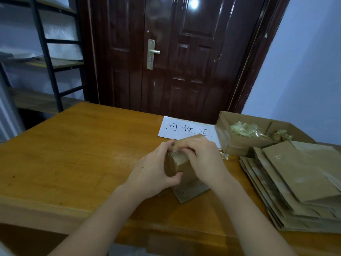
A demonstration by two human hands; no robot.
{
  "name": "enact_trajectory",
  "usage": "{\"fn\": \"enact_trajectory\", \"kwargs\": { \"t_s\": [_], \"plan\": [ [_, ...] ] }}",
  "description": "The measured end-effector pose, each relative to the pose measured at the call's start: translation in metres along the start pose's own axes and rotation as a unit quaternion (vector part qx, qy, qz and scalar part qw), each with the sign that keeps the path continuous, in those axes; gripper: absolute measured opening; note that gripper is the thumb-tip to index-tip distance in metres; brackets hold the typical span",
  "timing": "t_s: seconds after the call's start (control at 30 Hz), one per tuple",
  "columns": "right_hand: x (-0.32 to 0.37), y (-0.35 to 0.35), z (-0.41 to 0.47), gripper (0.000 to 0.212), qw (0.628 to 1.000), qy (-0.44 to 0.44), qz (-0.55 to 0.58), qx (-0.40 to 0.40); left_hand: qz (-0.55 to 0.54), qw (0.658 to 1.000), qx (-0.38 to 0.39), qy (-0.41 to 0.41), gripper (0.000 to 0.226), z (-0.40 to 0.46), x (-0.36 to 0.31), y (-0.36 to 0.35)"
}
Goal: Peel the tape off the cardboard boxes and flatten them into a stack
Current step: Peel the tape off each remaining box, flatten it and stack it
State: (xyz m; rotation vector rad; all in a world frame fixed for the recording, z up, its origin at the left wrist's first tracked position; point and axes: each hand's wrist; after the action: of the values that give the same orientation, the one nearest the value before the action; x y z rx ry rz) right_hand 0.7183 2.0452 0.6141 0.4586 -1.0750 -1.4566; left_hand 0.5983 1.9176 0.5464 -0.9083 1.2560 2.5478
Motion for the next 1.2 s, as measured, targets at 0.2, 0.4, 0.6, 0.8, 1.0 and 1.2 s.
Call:
{"fn": "enact_trajectory", "kwargs": {
  "t_s": [0.2,0.4,0.6,0.8,1.0,1.2],
  "plan": [
    [0.0,-0.002,-0.002,0.035,0.982,-0.15,0.118,0.006,-0.006,1.0,-0.002,0.003,0.086,0.001,-0.001,-0.004],
    [0.003,-0.003,0.002,0.011,0.984,-0.156,0.074,0.04,-0.015,1.0,-0.003,0.005,0.084,-0.001,-0.004,-0.004],
    [-0.003,-0.013,0.01,0.009,0.983,-0.176,0.053,0.003,-0.014,1.0,0.004,0.001,0.083,-0.001,-0.005,-0.001],
    [-0.015,-0.005,0.011,0.009,0.99,-0.126,-0.016,-0.059,-0.006,1.0,0.0,0.002,0.078,-0.001,-0.007,0.001],
    [-0.016,0.002,0.002,0.018,0.998,-0.042,0.031,0.021,-0.008,1.0,0.0,0.002,0.085,-0.001,-0.005,-0.002],
    [-0.018,0.004,-0.001,0.015,0.986,-0.108,0.128,0.0,0.002,1.0,0.001,0.01,0.085,0.0,-0.005,-0.002]
  ]
}}
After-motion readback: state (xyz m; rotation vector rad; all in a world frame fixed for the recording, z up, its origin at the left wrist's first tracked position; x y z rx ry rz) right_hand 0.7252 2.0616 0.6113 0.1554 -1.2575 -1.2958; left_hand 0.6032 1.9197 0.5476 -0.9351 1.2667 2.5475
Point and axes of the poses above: each hand's wrist, its own z-axis towards the middle knuckle, its own y-axis out of the back of the hand, x = y × z, and after that the axes turned 4 degrees about -z, right-handed
